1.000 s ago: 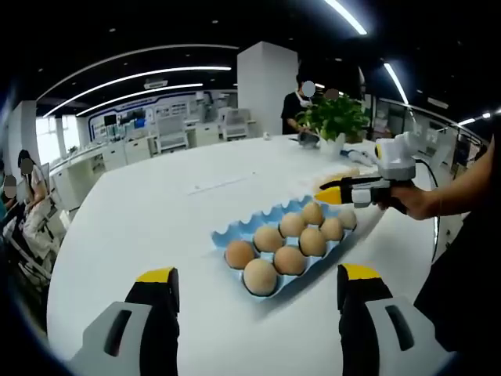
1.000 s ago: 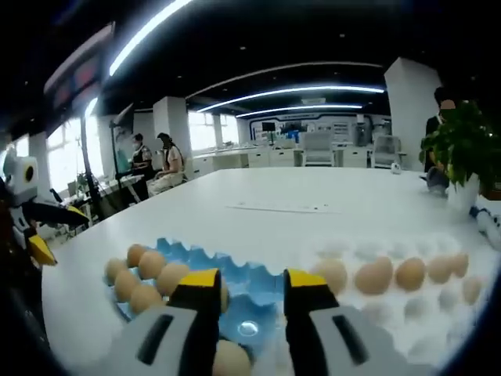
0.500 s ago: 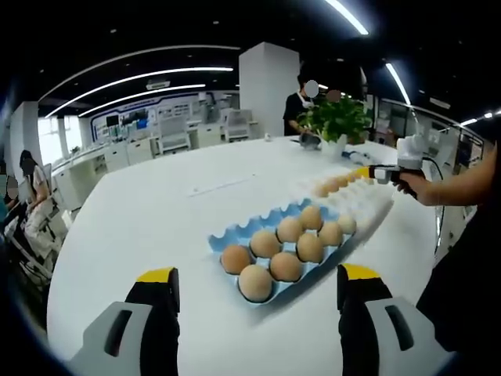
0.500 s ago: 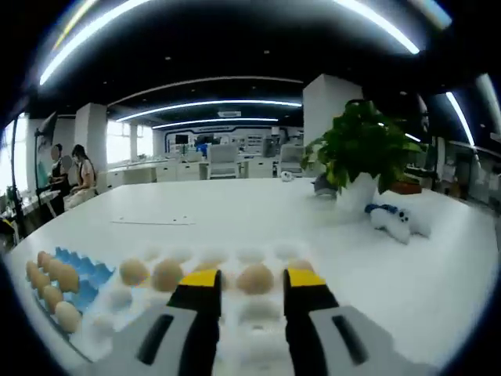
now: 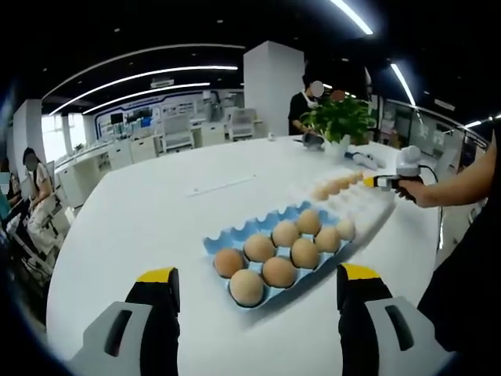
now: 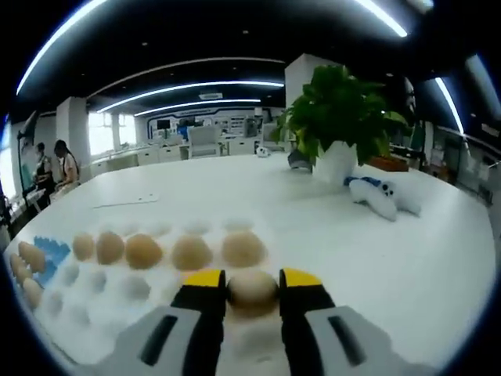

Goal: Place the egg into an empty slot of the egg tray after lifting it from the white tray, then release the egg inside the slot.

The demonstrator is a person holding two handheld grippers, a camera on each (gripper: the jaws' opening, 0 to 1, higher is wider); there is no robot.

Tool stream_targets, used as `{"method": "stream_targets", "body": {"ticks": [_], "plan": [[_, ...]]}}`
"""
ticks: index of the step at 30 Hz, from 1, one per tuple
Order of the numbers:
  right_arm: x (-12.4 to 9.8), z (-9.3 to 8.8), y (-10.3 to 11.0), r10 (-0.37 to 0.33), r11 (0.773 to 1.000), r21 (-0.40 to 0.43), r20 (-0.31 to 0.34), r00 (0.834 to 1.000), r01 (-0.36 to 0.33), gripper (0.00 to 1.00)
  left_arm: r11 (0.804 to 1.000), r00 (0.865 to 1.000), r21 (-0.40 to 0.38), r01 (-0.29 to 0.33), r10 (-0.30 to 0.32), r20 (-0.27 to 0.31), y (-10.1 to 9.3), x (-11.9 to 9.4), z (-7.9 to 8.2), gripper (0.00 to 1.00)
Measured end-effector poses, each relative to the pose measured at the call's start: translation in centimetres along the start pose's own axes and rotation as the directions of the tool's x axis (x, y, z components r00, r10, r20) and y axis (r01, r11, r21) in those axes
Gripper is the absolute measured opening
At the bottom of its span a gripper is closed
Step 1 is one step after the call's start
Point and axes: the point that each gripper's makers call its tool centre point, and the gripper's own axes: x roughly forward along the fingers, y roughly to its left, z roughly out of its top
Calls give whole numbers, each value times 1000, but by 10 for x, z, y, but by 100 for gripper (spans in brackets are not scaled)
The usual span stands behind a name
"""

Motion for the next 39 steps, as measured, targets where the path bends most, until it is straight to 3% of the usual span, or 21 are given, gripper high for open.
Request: {"method": "stream_targets", "body": {"ticks": [6,12,18,23,28,39], "plan": [[-4,6,0,8,1000,-8,-9,1000,-8,25,1000,1000,-9,-7,7,5,2,1,1,84],[-18,22,4,25,1000,8,30,999,-26,25,1000,1000,-5,-3,3,13,4,3,3,84],[-38,40,36,81,996,23,86,993,-84,25,1000,1000,-3,3,-3,12,7,3,1,84],[-46,49,79,184,982,21,108,977,-187,25,1000,1000,-10,9,-9,9,7,3,-1,84],[-54,58,126,291,955,18,129,948,-295,25,1000,1000,-11,10,-10,7,8,3,-2,84],[-64,47,220,522,853,-42,87,848,-521,25,999,1000,-42,28,-28,10,4,6,-1,88]]}}
